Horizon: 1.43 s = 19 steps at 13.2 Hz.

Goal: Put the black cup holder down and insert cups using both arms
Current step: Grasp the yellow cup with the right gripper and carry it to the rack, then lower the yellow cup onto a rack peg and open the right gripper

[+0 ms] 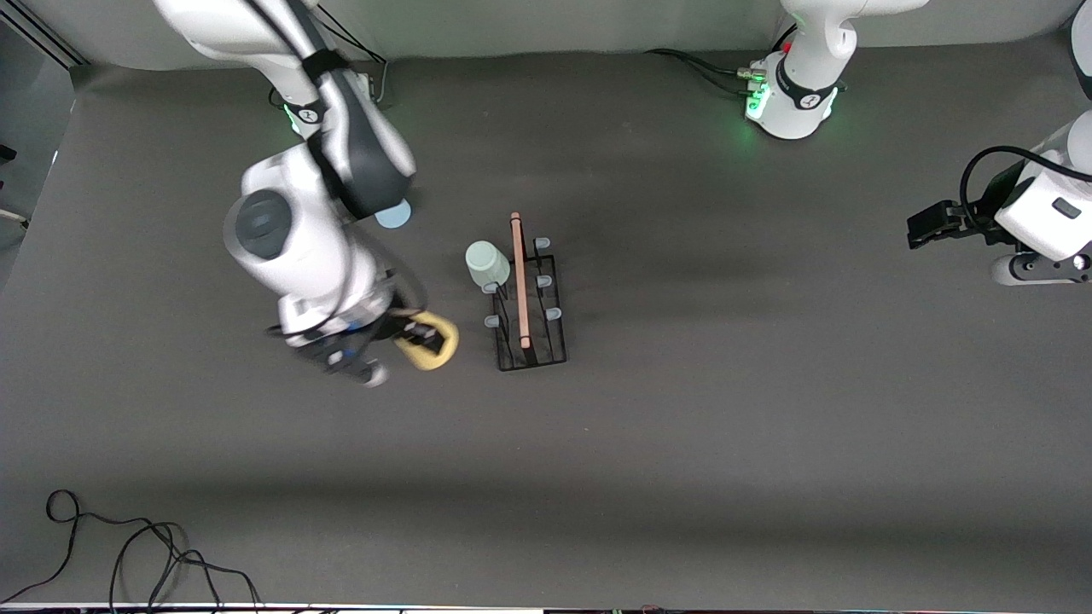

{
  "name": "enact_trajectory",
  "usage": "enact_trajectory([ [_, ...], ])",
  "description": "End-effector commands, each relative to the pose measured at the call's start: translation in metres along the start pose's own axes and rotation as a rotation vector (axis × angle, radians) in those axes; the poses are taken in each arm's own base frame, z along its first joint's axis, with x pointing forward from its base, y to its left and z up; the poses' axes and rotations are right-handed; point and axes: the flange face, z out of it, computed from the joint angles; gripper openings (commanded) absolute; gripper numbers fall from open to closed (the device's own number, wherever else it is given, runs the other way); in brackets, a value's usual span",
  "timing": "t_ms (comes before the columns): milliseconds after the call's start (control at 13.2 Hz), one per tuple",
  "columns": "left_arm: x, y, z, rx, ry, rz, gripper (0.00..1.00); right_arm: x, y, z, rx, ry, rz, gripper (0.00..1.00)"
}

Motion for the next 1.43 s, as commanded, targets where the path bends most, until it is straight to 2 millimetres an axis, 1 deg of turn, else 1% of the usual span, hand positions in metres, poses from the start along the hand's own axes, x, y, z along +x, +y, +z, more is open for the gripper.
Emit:
enact_trajectory([
  [0, -0.001, 0.001, -0.002, 0.013, 0.009, 0.012, 1.00, -0.006, -0.018, 0.019, -0.007, 0.011, 0.030, 0.00],
  [75, -0.001, 0.000, -0.002, 0.012, 0.009, 0.011, 1.00, -0.017, -0.027, 0.026, -0.004, 0.017, 0.025, 0.00],
  [302, -0.001, 0.001, -0.001, 0.013, 0.008, 0.012, 1.00, -0.030, -0.039, 0.047, -0.012, 0.037, 0.028, 0.00],
  [453, -0.001, 0.001, -0.001, 0.013, 0.005, 0.014, 1.00, -0.030, -0.040, 0.059, -0.019, 0.043, 0.026, 0.00],
  [604, -0.002, 0.001, -0.002, 0.013, 0.006, 0.012, 1.00, -0.031, -0.040, 0.077, -0.035, 0.043, 0.022, 0.00],
  [755, -0.002, 0.001, -0.002, 0.013, 0.006, 0.012, 1.00, -0.030, -0.039, 0.090, -0.045, 0.048, 0.020, 0.00],
  [830, -0.002, 0.000, -0.001, 0.013, 0.003, 0.012, 1.00, -0.031, -0.038, 0.098, -0.054, 0.044, 0.018, 0.00],
  [906, -0.002, 0.001, -0.002, 0.013, 0.006, 0.014, 1.00, -0.040, -0.043, 0.106, -0.059, 0.045, 0.003, 0.00],
  [981, -0.001, 0.000, -0.001, 0.013, 0.005, 0.012, 1.00, -0.042, -0.044, 0.112, -0.062, 0.048, -0.001, 0.00],
  [1057, -0.001, 0.000, -0.001, 0.013, 0.005, 0.012, 1.00, -0.041, -0.043, 0.117, -0.068, 0.047, 0.001, 0.52],
  [1132, -0.001, 0.001, -0.001, 0.013, 0.006, 0.014, 1.00, -0.040, -0.043, 0.117, -0.068, 0.049, 0.000, 0.98],
  [1208, -0.001, 0.000, -0.001, 0.013, 0.006, 0.012, 1.00, -0.039, -0.043, 0.114, -0.064, 0.052, -0.010, 1.00],
  [1358, -0.001, 0.000, -0.002, 0.012, 0.009, 0.012, 1.00, -0.032, -0.041, 0.095, -0.053, 0.054, -0.008, 1.00],
])
